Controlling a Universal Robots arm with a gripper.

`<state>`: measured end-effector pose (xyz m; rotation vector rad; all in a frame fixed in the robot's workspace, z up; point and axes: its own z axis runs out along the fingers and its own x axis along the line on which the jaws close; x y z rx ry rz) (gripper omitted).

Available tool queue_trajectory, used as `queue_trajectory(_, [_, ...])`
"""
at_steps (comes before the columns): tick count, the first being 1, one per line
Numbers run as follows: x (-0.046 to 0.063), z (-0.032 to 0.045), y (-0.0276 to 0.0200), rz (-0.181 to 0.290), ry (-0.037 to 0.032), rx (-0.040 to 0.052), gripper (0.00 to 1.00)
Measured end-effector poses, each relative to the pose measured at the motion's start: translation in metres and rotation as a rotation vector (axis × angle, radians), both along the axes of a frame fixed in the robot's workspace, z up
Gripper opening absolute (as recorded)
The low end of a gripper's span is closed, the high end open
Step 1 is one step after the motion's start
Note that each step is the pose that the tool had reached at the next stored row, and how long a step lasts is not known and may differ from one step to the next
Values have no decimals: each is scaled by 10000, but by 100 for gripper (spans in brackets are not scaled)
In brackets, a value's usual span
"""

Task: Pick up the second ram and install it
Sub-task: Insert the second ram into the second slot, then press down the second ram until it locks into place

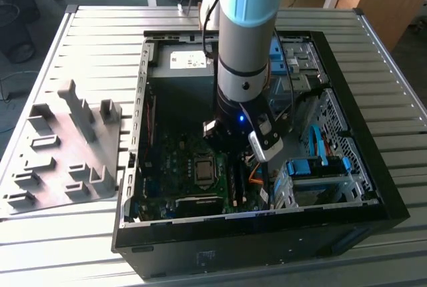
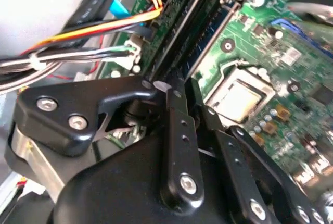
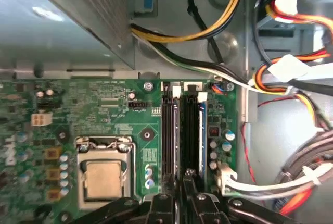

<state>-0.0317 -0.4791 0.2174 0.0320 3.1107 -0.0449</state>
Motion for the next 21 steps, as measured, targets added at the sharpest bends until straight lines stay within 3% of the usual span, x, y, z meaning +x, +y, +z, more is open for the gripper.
queue_trajectory(7, [0, 302, 32, -1, -4, -12, 20])
queue_trajectory(8, [0, 334, 36, 0, -5, -15, 13])
queue_trajectory(10, [0, 389, 42, 0, -8, -15, 10])
queue_trajectory(21, [0, 407, 43, 0, -8, -15, 10])
